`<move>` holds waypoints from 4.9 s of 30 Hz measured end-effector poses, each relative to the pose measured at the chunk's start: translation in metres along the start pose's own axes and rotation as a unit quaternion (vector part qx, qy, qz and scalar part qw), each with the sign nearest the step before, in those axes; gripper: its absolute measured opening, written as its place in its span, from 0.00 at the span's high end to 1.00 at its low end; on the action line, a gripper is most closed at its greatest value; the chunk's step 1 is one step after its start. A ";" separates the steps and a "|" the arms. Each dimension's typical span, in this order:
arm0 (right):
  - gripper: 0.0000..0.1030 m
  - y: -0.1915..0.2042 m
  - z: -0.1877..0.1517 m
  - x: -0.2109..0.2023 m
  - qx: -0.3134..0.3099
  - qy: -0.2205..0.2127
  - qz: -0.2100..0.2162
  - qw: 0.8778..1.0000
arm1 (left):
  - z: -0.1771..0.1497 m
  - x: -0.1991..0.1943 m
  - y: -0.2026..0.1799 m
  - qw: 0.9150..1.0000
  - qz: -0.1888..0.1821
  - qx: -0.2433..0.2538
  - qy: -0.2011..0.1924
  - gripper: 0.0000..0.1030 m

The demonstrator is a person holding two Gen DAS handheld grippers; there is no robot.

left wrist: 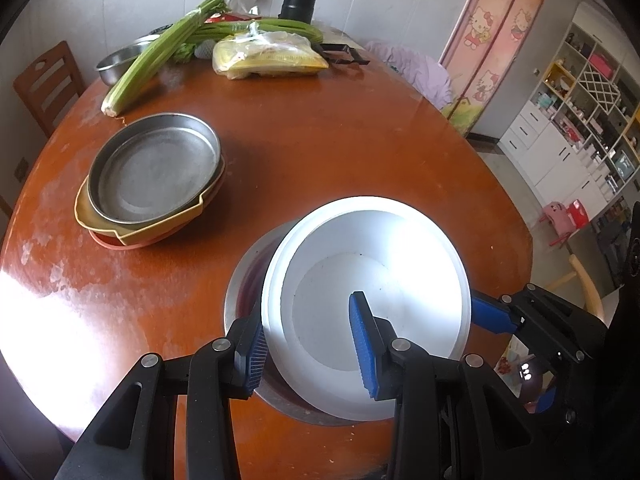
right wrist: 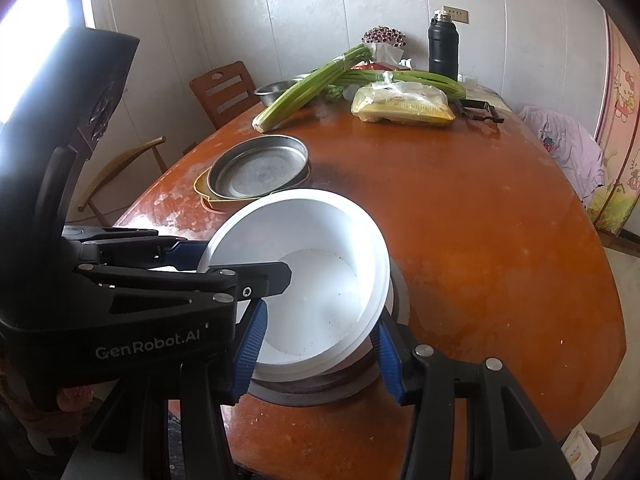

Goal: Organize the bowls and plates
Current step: 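Lower the small bowl into the large white bowl and open the left tool, then grip the steel basin rim with the left tool, then lift the basin holding the bowls and carry it over the plate stack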

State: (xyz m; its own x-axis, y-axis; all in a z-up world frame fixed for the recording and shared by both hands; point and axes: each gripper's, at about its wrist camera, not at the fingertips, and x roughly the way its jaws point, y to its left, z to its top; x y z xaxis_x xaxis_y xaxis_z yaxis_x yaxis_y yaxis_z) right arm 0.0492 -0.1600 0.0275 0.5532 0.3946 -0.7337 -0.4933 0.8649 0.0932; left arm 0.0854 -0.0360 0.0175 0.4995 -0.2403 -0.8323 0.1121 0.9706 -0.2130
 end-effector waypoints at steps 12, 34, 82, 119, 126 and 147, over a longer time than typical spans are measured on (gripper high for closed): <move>0.50 -0.001 0.001 0.005 -0.006 0.006 -0.012 1.000 | -0.002 0.004 0.003 1.000 0.000 -0.002 0.004 0.63; 0.48 -0.002 0.001 -0.010 -0.002 -0.018 -0.017 1.000 | -0.002 -0.009 0.005 1.000 -0.004 -0.007 -0.013 0.63; 0.38 -0.034 -0.003 0.014 0.049 0.016 -0.026 0.998 | -0.004 0.010 0.023 1.000 0.006 -0.027 -0.015 0.59; 0.29 -0.031 -0.010 0.055 0.072 0.059 0.047 0.995 | -0.014 0.050 0.030 0.999 -0.018 -0.047 0.005 0.50; 0.29 -0.030 -0.010 0.055 0.070 0.059 0.046 0.995 | -0.012 0.050 0.033 0.999 -0.022 -0.049 0.009 0.51; 0.29 -0.013 0.023 0.046 0.053 0.028 0.050 0.997 | 0.008 0.016 0.048 0.998 -0.023 -0.047 -0.032 0.51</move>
State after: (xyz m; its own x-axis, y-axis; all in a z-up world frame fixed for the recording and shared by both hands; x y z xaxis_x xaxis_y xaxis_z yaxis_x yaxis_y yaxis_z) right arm 0.0969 -0.1456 0.0079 0.4658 0.4648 -0.7530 -0.4687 0.8514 0.2356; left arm 0.1057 0.0067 -0.0015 0.5498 -0.2809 -0.7867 0.0570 0.9522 -0.3002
